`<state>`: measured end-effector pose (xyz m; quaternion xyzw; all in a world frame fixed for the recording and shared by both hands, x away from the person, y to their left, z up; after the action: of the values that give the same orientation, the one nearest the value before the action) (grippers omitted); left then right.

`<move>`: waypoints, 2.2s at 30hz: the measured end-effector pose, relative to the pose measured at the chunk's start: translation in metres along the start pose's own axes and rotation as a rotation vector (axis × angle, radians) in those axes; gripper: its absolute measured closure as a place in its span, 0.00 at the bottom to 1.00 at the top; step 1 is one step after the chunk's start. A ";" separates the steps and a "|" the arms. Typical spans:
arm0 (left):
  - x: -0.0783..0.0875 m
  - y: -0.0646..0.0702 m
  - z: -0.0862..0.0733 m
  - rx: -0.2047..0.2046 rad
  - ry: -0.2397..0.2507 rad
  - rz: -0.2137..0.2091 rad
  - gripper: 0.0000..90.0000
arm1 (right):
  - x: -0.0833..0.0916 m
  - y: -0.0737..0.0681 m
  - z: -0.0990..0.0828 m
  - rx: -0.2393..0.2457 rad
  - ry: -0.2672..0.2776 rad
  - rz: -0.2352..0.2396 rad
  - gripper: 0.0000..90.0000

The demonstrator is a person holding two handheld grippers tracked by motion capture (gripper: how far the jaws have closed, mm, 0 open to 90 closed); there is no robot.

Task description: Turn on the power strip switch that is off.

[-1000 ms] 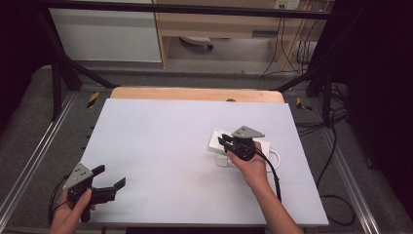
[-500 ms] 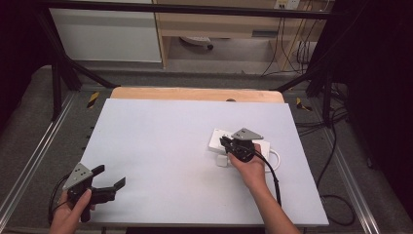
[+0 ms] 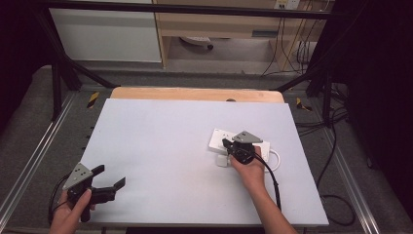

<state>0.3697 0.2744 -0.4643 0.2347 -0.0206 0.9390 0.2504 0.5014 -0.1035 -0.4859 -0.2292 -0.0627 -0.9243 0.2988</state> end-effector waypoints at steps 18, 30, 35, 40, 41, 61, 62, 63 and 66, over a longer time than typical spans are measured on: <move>0.000 0.000 0.000 0.000 0.001 -0.002 0.07 | -0.003 0.000 -0.005 0.005 -0.013 -0.015 1.00; 0.000 0.000 0.000 -0.001 -0.001 -0.001 0.07 | -0.004 0.002 -0.008 -0.004 -0.014 -0.021 1.00; 0.000 0.000 0.000 -0.002 -0.001 -0.001 0.07 | -0.004 0.001 -0.009 -0.004 -0.019 -0.021 1.00; 0.000 0.000 0.000 -0.001 0.000 -0.002 0.07 | -0.005 0.002 -0.009 0.003 -0.015 -0.024 1.00; 0.000 0.000 0.000 -0.001 0.000 -0.002 0.07 | -0.005 0.002 -0.009 0.002 -0.015 -0.024 1.00; 0.000 0.001 0.000 -0.005 -0.001 -0.003 0.07 | -0.005 0.001 -0.010 0.000 -0.015 -0.017 1.00; 0.000 0.001 0.000 -0.005 -0.001 -0.003 0.07 | -0.005 0.001 -0.010 -0.007 -0.014 -0.016 1.00; 0.000 0.001 0.000 -0.005 -0.001 -0.003 0.07 | -0.005 0.001 -0.010 -0.007 -0.014 -0.016 1.00; 0.000 0.000 0.000 -0.007 -0.002 -0.003 0.07 | -0.005 0.001 -0.010 -0.002 -0.015 -0.016 1.00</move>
<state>0.3696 0.2740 -0.4648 0.2349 -0.0238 0.9383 0.2526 0.5019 -0.1037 -0.4970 -0.2357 -0.0657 -0.9249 0.2909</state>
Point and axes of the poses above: each handheld gripper's, and its own axes: x roughly backward along the jaws, z roughly out of its top, y roughly to its right, the point moved 9 cm from there along -x, roughly forward along the jaws, and after that the axes turned 2 degrees about z, right-handed, at the moved point
